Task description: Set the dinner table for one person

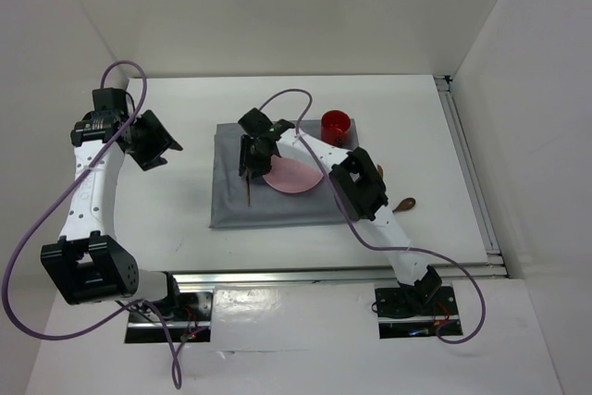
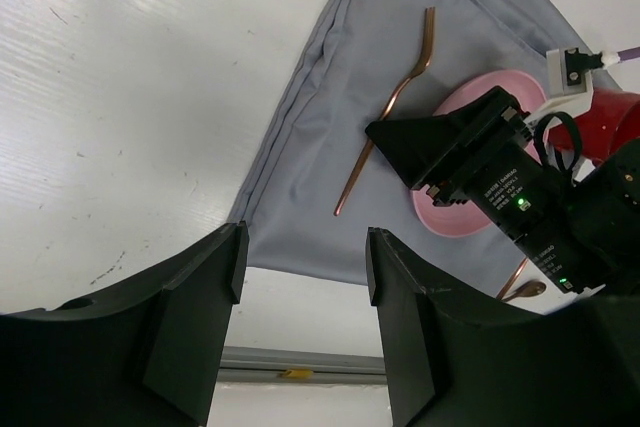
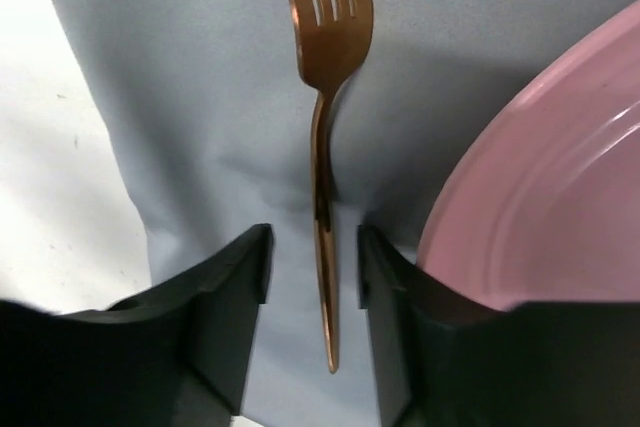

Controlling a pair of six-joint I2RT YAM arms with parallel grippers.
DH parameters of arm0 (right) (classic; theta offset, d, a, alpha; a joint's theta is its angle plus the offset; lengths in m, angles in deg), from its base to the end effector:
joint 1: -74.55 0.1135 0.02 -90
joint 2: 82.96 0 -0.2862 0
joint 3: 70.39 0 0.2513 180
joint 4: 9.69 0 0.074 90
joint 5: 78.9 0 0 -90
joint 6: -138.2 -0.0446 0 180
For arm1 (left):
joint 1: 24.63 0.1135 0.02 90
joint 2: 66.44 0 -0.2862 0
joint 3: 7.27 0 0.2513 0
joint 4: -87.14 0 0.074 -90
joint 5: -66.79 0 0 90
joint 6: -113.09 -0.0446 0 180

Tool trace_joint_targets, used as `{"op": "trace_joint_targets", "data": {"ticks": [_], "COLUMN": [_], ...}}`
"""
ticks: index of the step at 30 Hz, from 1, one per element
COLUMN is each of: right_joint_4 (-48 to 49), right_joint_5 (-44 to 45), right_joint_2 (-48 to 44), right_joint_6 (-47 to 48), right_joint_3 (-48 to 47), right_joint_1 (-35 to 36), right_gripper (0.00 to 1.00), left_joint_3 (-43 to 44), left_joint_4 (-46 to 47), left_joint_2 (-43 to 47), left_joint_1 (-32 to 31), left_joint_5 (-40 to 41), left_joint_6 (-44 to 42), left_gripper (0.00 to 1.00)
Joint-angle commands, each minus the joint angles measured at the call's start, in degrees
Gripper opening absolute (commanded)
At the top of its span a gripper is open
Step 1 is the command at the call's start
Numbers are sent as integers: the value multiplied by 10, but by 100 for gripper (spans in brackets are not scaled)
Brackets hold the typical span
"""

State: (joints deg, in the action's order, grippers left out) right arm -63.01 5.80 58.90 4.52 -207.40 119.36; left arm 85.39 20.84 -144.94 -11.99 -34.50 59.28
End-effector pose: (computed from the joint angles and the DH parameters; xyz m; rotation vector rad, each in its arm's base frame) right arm 0.3929 0.3961 0.1684 -0.0631 2.7362 0.6352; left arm 0.2740 0.0525 0.3625 -0.9571 2.3137 -0.4173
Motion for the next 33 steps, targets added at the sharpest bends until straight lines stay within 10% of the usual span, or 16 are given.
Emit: {"op": "trace_joint_targets", "data": {"ticks": [1,9,21,33], "right_joint_4": [17,-40,-54,32], "right_joint_5": [-1,104,107,31], "right_joint_2": [-66,-248,-677,-641], "right_joint_6": [9,64,15,-2], "right_joint_3": [-13,49,642,781], "right_joint_1": [4,-17,-298,-413], "right_gripper": [53,55,55,55], "left_joint_3": [0,-25,-7,-18], "left_joint_4": [10,67,67,56], "left_joint_2": [17,25,5,-12], "left_joint_1": [4,4,-68,-95], "left_joint_5": [-20,-114,-68,-48], "left_joint_6": [-10,-25,-42,-47], "left_gripper": [67,67,67,68]}}
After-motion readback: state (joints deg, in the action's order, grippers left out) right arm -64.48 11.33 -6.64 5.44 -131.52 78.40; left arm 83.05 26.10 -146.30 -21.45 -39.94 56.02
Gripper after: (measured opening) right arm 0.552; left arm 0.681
